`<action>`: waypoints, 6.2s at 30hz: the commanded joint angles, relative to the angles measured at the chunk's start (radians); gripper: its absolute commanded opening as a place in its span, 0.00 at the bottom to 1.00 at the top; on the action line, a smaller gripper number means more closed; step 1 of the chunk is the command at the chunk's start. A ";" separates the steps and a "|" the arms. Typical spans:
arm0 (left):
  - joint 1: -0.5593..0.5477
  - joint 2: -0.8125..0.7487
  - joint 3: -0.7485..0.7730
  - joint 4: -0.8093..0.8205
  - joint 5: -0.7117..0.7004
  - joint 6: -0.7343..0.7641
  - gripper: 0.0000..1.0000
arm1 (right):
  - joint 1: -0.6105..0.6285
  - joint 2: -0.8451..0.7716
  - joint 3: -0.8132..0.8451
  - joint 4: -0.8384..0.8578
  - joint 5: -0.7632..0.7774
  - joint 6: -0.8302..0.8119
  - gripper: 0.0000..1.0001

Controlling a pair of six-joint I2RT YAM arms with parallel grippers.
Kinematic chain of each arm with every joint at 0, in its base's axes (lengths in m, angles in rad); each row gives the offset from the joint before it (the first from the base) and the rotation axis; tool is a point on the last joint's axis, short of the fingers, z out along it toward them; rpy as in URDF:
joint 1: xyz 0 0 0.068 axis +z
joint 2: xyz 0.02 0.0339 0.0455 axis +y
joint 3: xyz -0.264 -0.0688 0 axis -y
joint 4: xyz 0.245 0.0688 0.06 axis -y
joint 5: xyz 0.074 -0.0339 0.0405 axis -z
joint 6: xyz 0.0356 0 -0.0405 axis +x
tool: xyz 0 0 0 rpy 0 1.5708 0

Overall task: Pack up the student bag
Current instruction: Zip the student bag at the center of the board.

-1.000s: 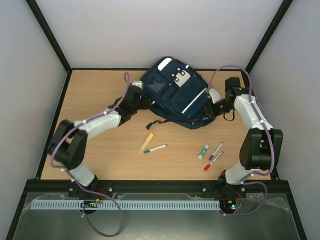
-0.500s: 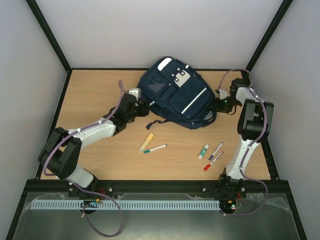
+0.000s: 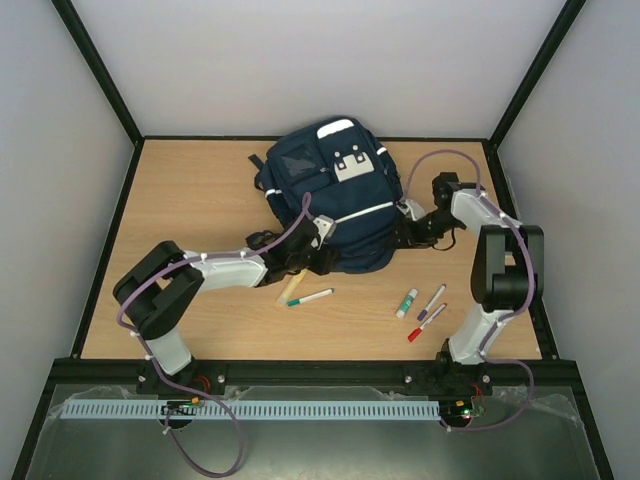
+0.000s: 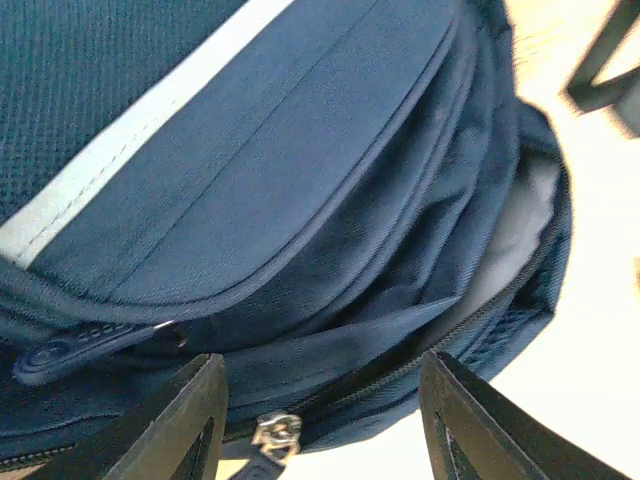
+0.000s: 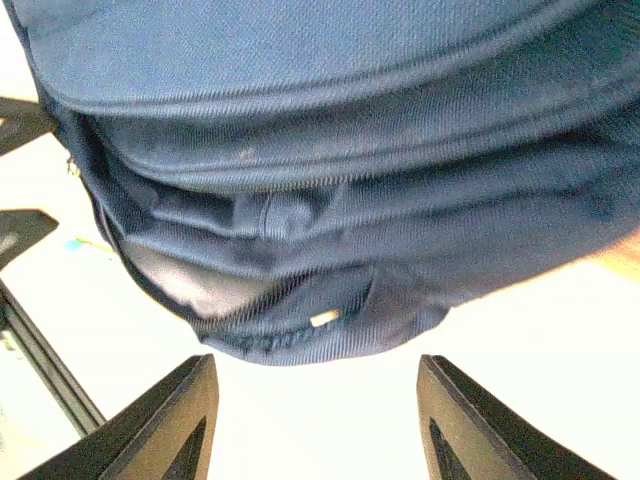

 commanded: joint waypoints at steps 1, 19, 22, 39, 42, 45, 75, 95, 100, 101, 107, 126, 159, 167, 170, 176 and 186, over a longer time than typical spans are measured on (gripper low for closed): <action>0.000 0.041 0.061 -0.091 -0.076 0.076 0.55 | -0.020 -0.124 -0.051 -0.090 0.110 -0.065 0.56; -0.071 -0.083 -0.077 -0.176 -0.191 0.211 0.59 | 0.169 -0.178 -0.086 0.225 0.086 -0.075 0.52; -0.087 -0.028 -0.041 -0.185 -0.251 0.225 0.56 | 0.220 -0.136 -0.078 0.282 0.091 -0.044 0.52; -0.091 0.029 0.015 -0.172 -0.302 0.265 0.03 | 0.265 0.029 -0.125 0.318 0.183 0.001 0.49; -0.086 -0.005 0.014 -0.220 -0.329 0.267 0.02 | 0.265 0.047 -0.126 0.310 0.219 0.011 0.48; -0.074 -0.057 -0.009 -0.233 -0.314 0.250 0.02 | 0.265 0.066 -0.129 0.306 0.248 0.015 0.47; 0.196 -0.074 -0.009 -0.366 0.121 0.053 0.02 | 0.200 0.058 -0.121 0.265 0.299 0.069 0.32; 0.118 -0.126 0.004 -0.437 0.062 0.081 0.02 | 0.197 -0.291 -0.144 0.114 0.503 -0.315 0.61; 0.119 -0.116 -0.026 -0.398 0.056 0.069 0.02 | 0.198 -0.201 -0.068 0.153 0.621 -0.262 0.65; 0.119 -0.115 -0.031 -0.392 0.056 0.067 0.02 | 0.197 -0.181 -0.047 0.157 0.625 -0.238 0.66; 0.119 -0.105 -0.050 -0.365 0.054 0.052 0.02 | 0.168 -0.022 0.091 0.159 0.602 -0.055 0.70; 0.113 -0.100 -0.097 -0.296 0.047 0.028 0.02 | 0.130 -0.017 0.245 0.035 0.154 0.132 0.01; 0.059 -0.274 -0.175 -0.109 -0.043 -0.054 0.02 | 0.343 -0.399 -0.070 0.119 0.240 -0.186 0.41; 0.058 -0.309 -0.187 -0.111 -0.055 -0.044 0.02 | 0.525 -0.292 -0.073 0.212 0.375 -0.224 0.46; 0.058 -0.311 -0.187 -0.113 -0.055 -0.046 0.02 | 0.555 -0.250 -0.073 0.241 0.400 -0.224 0.47; 0.054 -0.246 -0.157 -0.148 0.044 -0.034 0.02 | 0.556 -0.199 -0.065 0.259 0.393 -0.173 0.47; 0.043 -0.121 -0.145 -0.247 0.185 -0.044 0.02 | 0.427 -0.198 -0.026 0.122 0.194 -0.152 0.53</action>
